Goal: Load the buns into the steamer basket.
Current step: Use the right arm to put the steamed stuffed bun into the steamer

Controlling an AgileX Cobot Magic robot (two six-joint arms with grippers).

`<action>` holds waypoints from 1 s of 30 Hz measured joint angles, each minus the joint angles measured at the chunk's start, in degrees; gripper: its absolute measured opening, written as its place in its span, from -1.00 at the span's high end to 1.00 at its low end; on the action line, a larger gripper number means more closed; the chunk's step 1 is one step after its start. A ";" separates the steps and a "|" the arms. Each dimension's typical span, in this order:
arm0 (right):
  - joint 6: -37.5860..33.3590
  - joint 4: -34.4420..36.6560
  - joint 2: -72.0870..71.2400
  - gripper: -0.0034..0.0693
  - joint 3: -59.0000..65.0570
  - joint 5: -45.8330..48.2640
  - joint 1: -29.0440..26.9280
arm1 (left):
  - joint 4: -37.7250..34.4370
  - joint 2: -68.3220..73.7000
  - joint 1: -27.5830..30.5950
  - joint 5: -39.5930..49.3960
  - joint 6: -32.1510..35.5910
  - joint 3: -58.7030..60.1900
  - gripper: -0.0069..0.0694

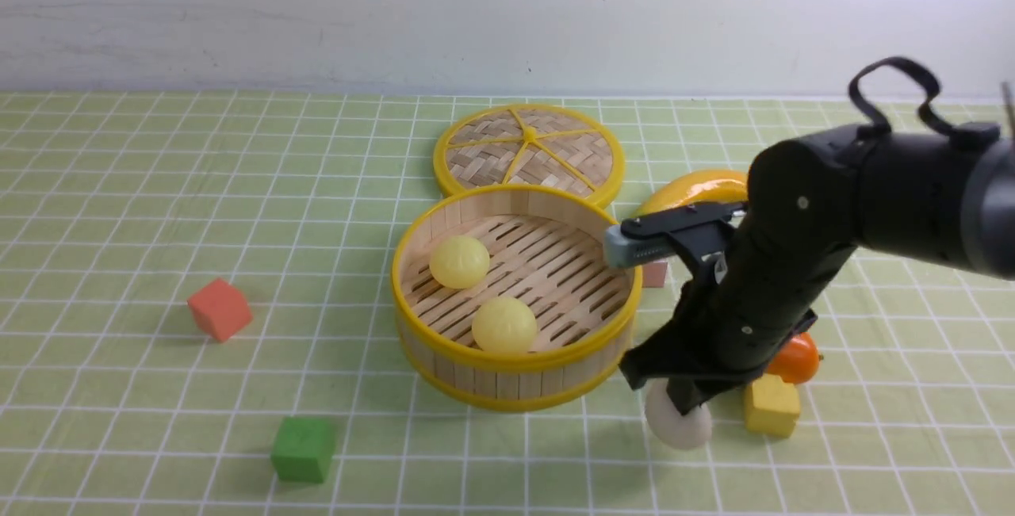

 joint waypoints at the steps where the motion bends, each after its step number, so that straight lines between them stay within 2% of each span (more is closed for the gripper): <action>1: -0.49 0.38 -0.52 0.89 -0.45 0.17 0.00 | 0.00 0.00 0.00 0.00 0.00 0.00 0.82; 4: -2.75 3.11 -2.99 0.89 -3.09 -1.19 0.00 | 0.00 0.00 0.00 0.00 0.00 0.00 0.82; 8: -5.51 4.13 -1.89 0.89 -6.75 -9.73 0.00 | 0.00 0.00 0.00 0.00 0.00 0.00 0.82; 12: -6.32 3.96 5.02 0.86 -10.84 -20.08 0.00 | 0.00 0.00 0.00 0.00 0.00 0.00 0.82; 17: -6.47 1.62 13.77 0.71 -14.42 -24.09 0.00 | 0.00 0.00 0.00 0.00 0.00 0.00 0.82; 21: -6.45 0.92 16.30 0.39 -14.84 -24.30 0.00 | 0.00 0.00 0.00 0.04 0.00 0.00 0.82; 26: -6.29 0.88 14.91 -0.38 -15.10 -22.65 0.49 | 0.00 0.00 0.00 0.04 0.00 0.00 0.82; 27: -6.29 0.88 14.68 -0.40 -15.10 -22.65 0.49 | 0.00 0.00 0.00 0.04 0.00 0.00 0.82; 28: -6.23 0.88 12.18 -0.58 -15.10 -20.13 0.54 | 0.00 0.00 0.00 0.04 0.00 0.00 0.82; 30: -5.59 0.80 7.56 -0.69 -15.10 -15.40 0.54 | 0.00 0.00 0.00 0.04 0.00 0.00 0.82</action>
